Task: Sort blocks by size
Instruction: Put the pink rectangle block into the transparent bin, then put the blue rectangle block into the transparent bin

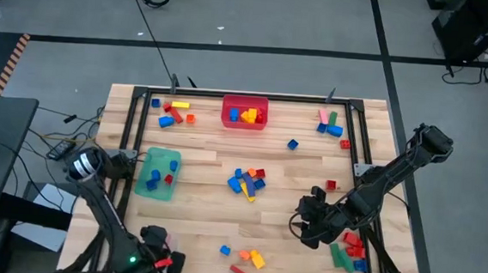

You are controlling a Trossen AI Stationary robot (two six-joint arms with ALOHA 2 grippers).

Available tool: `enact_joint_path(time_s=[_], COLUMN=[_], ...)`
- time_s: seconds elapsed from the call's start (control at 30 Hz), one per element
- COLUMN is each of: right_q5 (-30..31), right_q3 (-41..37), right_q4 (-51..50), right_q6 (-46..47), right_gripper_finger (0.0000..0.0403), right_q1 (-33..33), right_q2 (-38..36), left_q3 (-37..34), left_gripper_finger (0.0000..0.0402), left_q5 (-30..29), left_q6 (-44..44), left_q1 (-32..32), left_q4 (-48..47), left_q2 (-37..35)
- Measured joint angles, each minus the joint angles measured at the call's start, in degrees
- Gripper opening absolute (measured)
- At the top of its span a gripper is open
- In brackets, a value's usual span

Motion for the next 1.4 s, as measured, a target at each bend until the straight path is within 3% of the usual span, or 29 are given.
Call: enact_joint_path(time_s=[0.47,0.8,1.13,1.4], right_q5=[-0.3,-0.72,-0.72,-0.72], right_q3=[0.0,0.0,0.0,0.0], right_q4=[1.15,2.18,2.68,2.95], right_q6=[-0.34,0.13,0.93,1.78], right_gripper_finger=[0.0236,0.0236,0.0236,0.0236], right_q1=[-0.13,-0.15,-0.58,-2.41], right_q2=[0.0,0.0,0.0,0.0], left_q3=[-2.38,-7.1,-7.1,-7.1], left_gripper_finger=[0.0065,0.0098,0.0105,0.0144], left_q5=[1.18,1.25,1.62,2.34], left_q6=[1.63,9.37,13.96,20.31], left_q1=[-1.85,-1.76,-1.7,-1.72], left_q4=[2.95,11.51,10.13,4.42], left_q2=[3.28,3.31,1.83,-4.79])
